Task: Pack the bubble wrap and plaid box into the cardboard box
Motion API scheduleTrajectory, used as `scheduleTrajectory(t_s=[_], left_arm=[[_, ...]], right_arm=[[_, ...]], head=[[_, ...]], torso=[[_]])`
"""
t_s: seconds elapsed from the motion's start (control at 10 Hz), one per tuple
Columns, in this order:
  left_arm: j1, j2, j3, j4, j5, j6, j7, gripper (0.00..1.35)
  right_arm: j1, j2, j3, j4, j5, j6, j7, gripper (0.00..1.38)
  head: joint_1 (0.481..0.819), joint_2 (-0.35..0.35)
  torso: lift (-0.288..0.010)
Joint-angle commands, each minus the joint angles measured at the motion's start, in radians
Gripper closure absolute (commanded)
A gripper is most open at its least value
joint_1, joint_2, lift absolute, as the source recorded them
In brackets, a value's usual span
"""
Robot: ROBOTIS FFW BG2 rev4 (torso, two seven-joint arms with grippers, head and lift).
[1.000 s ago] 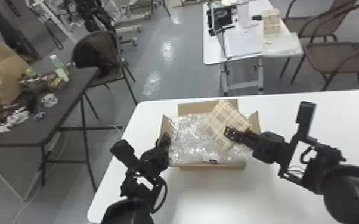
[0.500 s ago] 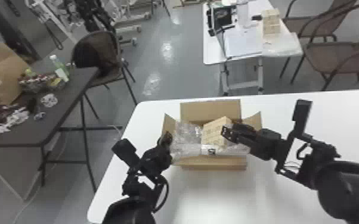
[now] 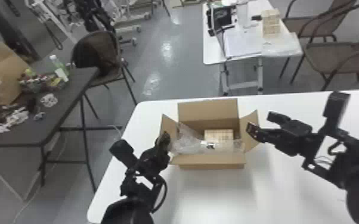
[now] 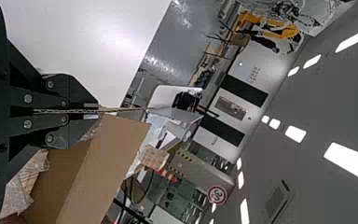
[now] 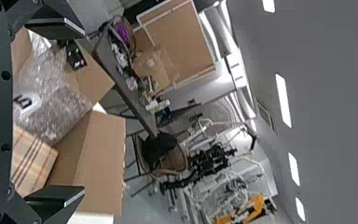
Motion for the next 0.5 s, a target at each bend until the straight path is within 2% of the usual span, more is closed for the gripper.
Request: scheduleTrajectory(t_s=[0.0, 0.2, 0.4], left_arm=[[0.007, 0.002, 0.004, 0.0, 0.004, -0.002, 0.0, 1.21], [0.012, 0.003, 0.007, -0.002, 0.007, -0.005, 0.0, 1.21], [0.016, 0.0, 0.012, -0.003, 0.005, -0.008, 0.0, 1.21]], right_arm=[[0.093, -0.009, -0.107, -0.098, 0.088, 0.0, 0.0, 0.12], [0.196, -0.029, -0.217, -0.166, 0.115, -0.005, 0.0, 0.12], [0.3, -0.029, -0.343, -0.232, 0.176, -0.057, -0.001, 0.12]], head=[[0.695, 0.35], [0.695, 0.295], [0.695, 0.244]], torso=[[-0.044], [-0.044], [-0.044]])
